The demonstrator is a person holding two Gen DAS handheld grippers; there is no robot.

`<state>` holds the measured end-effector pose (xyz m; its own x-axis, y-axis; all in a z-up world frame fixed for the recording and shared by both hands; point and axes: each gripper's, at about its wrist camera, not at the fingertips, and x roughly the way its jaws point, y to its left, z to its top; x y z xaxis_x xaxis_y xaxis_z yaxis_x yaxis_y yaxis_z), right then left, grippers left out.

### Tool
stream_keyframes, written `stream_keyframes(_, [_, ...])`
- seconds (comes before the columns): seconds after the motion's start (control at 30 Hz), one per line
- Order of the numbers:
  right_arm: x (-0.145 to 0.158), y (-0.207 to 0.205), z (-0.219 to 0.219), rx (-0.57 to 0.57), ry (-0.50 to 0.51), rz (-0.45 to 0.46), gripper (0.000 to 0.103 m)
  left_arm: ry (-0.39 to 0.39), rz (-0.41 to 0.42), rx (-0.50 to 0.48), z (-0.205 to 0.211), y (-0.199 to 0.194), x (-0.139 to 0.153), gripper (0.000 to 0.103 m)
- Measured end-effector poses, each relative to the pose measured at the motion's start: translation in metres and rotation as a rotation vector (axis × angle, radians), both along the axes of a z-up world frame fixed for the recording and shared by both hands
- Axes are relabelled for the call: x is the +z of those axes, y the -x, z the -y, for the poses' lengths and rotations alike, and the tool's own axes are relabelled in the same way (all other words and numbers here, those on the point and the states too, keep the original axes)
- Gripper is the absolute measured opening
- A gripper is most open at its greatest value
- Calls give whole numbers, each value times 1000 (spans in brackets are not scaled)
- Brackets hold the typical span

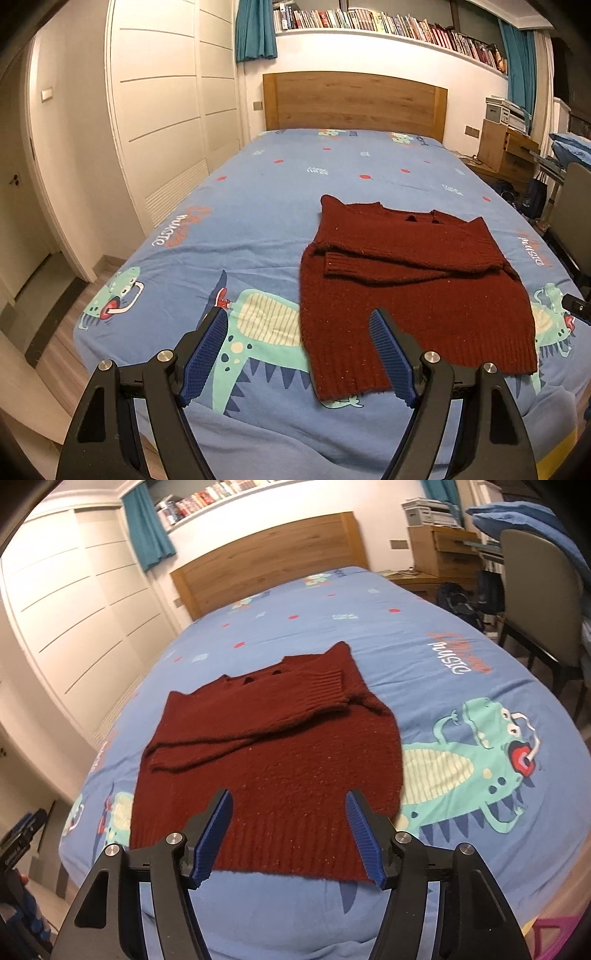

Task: Fold small clothes
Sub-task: 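Move both tools toward the ribbed hem of the sweater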

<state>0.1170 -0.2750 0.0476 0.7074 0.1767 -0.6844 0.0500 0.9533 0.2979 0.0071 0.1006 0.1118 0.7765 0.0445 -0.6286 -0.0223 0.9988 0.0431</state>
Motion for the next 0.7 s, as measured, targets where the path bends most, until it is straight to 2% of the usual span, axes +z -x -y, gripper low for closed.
stream_keyframes(0.1, [-7, -3, 3, 33, -28, -1, 65, -45, 6, 8, 13, -1, 1, 75])
stream_keyframes(0.2, [-15, -3, 8, 50, -46, -7, 74, -100, 5, 4, 29, -1, -1, 75])
stream_keyframes(0.33, [-30, -4, 27, 25, -113, -14, 76, -171, -19, -18, 49, -6, -10, 75])
stream_keyframes(0.7, [-60, -3, 53, 1, -161, -75, 77, -257, -59, -46, 82, -33, -23, 75])
